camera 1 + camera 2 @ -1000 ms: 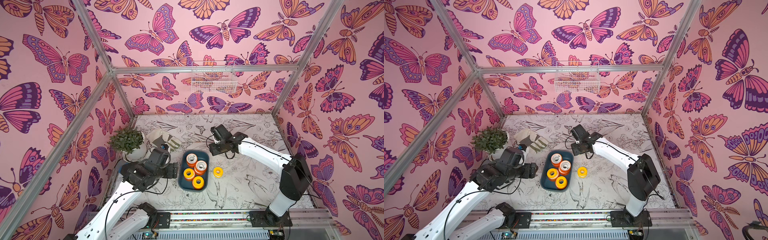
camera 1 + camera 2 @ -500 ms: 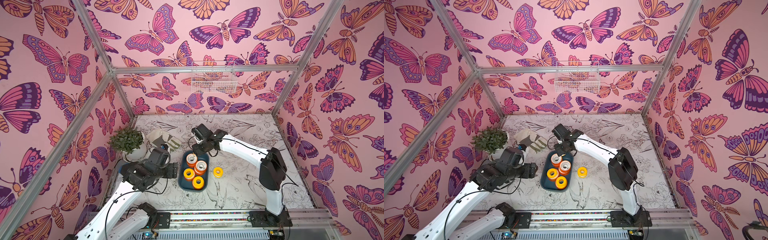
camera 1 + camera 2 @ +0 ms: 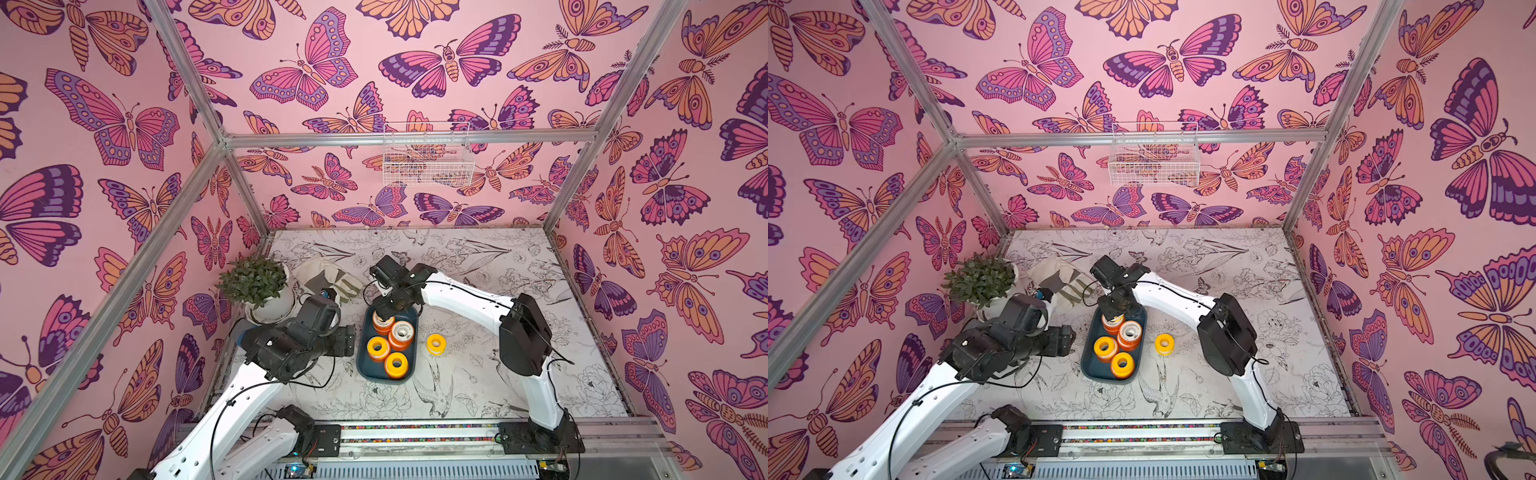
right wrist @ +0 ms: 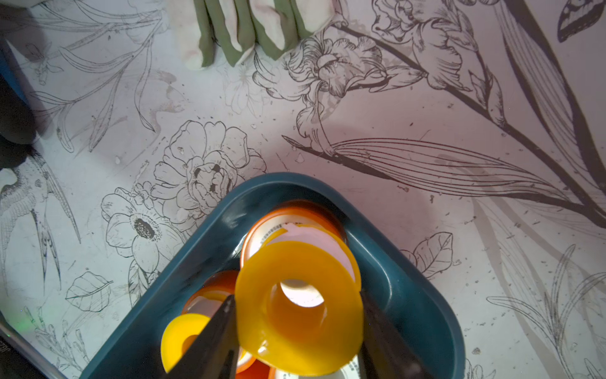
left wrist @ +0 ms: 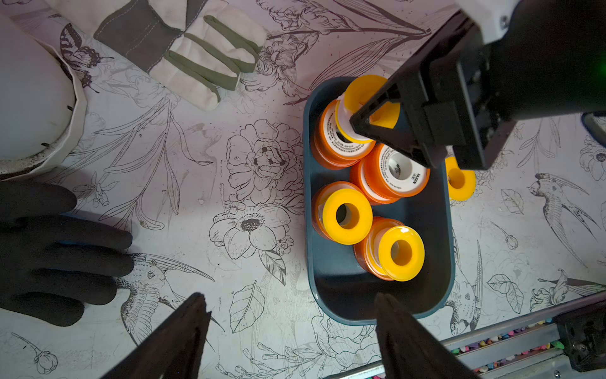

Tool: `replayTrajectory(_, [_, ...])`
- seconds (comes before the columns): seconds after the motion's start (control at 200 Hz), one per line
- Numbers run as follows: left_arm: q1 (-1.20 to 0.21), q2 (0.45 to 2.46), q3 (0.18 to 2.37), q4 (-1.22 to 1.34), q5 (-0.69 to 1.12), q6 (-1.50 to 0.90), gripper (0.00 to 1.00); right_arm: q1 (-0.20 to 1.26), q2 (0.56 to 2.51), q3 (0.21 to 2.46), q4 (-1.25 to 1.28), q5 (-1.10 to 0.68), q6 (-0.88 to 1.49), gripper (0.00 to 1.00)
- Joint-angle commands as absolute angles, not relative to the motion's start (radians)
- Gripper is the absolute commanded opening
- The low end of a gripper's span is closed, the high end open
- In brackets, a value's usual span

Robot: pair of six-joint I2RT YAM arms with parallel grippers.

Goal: Put the sealing tape into the storage box
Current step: Place the sealing tape in the storage box.

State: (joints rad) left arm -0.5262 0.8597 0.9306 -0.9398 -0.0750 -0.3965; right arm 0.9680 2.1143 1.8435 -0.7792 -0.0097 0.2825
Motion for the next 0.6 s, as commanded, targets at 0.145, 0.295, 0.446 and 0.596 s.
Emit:
replayTrajectory(0.145, [-0.517,0.865,0.916,-0.939,-0.078,-0.383,0.84,0.979,2.165,1.885,-0.811,-0.005,0.263,0.54])
replayTrajectory(0.295, [-0.515,0.868,0.916,-0.938,-0.077,-0.383,0.84,0.978,2.176,1.892,-0.811,-0.002,0.259,0.55])
replayTrajectory(0.446, [-0.514,0.87,0.917,-0.939,-0.077,-0.383,0.84,0.978,2.181,1.893,-0.818,-0.002,0.257,0.6])
replayTrajectory(0.596, [-0.512,0.87,0.917,-0.937,-0.077,-0.383,0.84,0.98,2.166,1.894,-0.824,0.0,0.255,0.68])
